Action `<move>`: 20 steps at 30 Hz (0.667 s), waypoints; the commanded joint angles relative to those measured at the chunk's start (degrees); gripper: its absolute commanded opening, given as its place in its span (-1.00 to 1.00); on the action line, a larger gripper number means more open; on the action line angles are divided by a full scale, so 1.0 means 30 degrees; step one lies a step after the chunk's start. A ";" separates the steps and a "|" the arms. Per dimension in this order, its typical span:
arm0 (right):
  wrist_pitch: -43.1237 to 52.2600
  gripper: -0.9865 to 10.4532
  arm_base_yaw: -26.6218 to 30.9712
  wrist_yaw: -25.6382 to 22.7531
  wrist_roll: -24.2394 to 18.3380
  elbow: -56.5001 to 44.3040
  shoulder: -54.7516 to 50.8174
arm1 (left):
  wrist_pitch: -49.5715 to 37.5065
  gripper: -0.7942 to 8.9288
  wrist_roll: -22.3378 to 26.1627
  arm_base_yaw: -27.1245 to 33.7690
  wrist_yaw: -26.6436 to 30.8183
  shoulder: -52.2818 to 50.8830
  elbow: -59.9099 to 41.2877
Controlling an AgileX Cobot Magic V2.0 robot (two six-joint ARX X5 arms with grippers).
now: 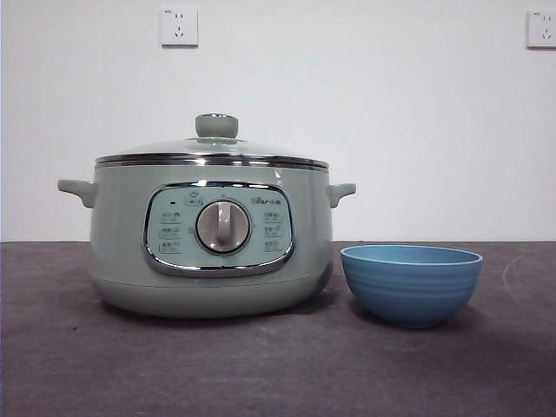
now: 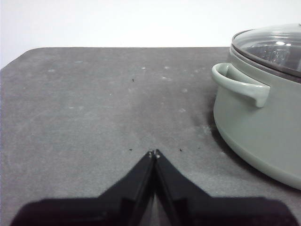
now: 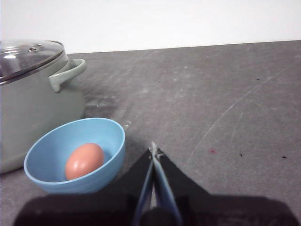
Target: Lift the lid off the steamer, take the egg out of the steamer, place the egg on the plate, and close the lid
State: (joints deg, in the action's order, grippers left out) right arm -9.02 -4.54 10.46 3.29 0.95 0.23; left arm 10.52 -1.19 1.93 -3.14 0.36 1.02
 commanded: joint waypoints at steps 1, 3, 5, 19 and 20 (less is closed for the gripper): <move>-0.0168 -0.83 0.0007 -0.0007 0.0517 -0.0219 -0.0051 | -0.0058 -0.84 -0.0175 0.0073 0.0022 -0.0058 -0.0262; -0.0146 -0.83 0.0007 -0.0051 0.0525 -0.0219 -0.0051 | -0.0058 -0.84 -0.0175 0.0073 0.0022 -0.0058 -0.0262; -0.0146 -0.83 0.0007 -0.0044 0.0525 -0.0219 -0.0051 | -0.0058 -0.84 -0.0175 0.0073 0.0022 -0.0058 -0.0262; -0.0146 -0.83 0.0007 -0.0044 0.0525 -0.0219 -0.0044 | -0.0058 -0.84 -0.0175 0.0073 0.0022 -0.0058 -0.0262; -0.0146 -0.83 0.0007 -0.0044 0.0525 -0.0219 -0.0044 | -0.0058 -0.84 -0.0175 0.0073 0.0022 -0.0058 -0.0262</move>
State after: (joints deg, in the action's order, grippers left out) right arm -8.99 -4.54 10.44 4.29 0.95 0.23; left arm 10.50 -1.19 1.93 -3.14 0.36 1.02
